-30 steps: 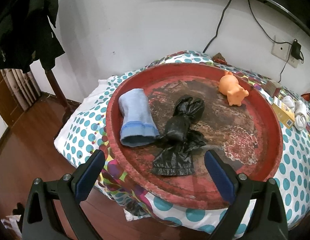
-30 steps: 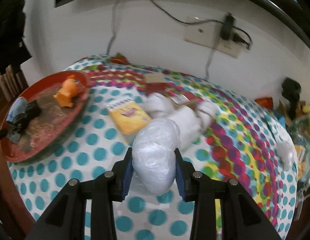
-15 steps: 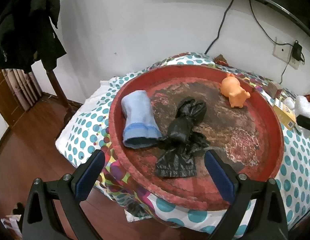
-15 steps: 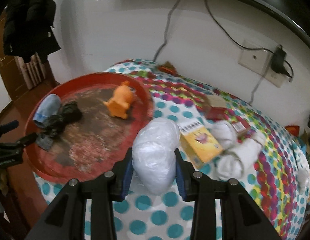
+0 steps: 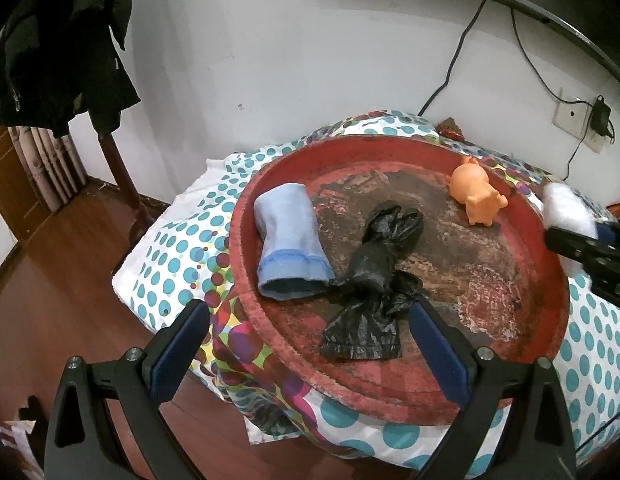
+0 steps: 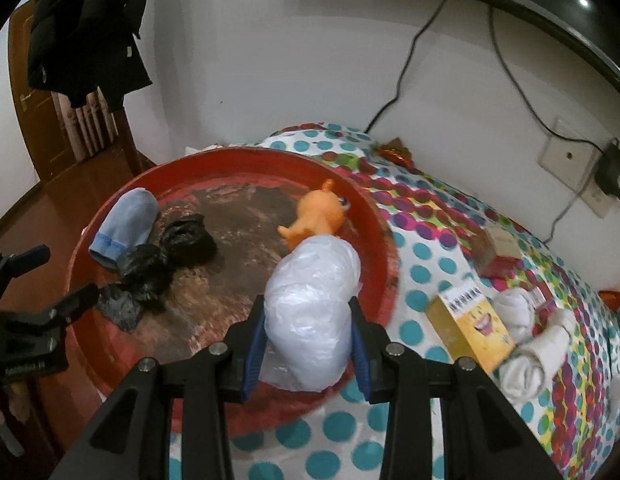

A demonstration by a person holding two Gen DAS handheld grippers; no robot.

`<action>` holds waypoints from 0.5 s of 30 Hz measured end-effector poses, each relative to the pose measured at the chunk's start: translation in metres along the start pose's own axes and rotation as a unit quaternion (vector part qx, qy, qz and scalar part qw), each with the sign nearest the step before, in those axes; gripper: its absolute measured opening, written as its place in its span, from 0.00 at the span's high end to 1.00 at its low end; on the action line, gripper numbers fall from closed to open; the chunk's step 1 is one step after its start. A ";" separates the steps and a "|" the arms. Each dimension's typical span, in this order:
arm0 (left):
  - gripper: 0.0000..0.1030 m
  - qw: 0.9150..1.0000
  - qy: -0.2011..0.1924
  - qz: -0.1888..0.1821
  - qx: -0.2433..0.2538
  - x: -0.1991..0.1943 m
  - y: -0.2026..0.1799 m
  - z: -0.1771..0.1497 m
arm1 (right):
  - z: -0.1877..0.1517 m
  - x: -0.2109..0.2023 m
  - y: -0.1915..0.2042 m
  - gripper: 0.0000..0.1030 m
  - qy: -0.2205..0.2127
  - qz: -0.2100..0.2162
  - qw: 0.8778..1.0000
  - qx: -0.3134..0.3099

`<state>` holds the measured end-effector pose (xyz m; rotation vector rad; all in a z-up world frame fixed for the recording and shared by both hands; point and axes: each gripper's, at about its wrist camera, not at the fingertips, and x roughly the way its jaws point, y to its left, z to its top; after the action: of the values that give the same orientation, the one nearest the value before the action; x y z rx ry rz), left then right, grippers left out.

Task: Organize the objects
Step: 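Carry the white plastic bag over the red tray and release it with the right gripper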

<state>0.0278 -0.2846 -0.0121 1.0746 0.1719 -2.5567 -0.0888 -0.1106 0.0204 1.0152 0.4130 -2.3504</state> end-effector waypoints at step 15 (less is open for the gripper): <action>0.03 0.999 0.008 -0.003 -0.030 0.005 0.013 0.002 | 0.009 0.063 0.011 0.64 0.049 -0.020 0.999 -0.011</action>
<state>0.0281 -0.2984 -0.0142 1.0742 0.2559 -2.5316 -0.1236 -0.1461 -0.0213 1.1247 0.5006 -2.3322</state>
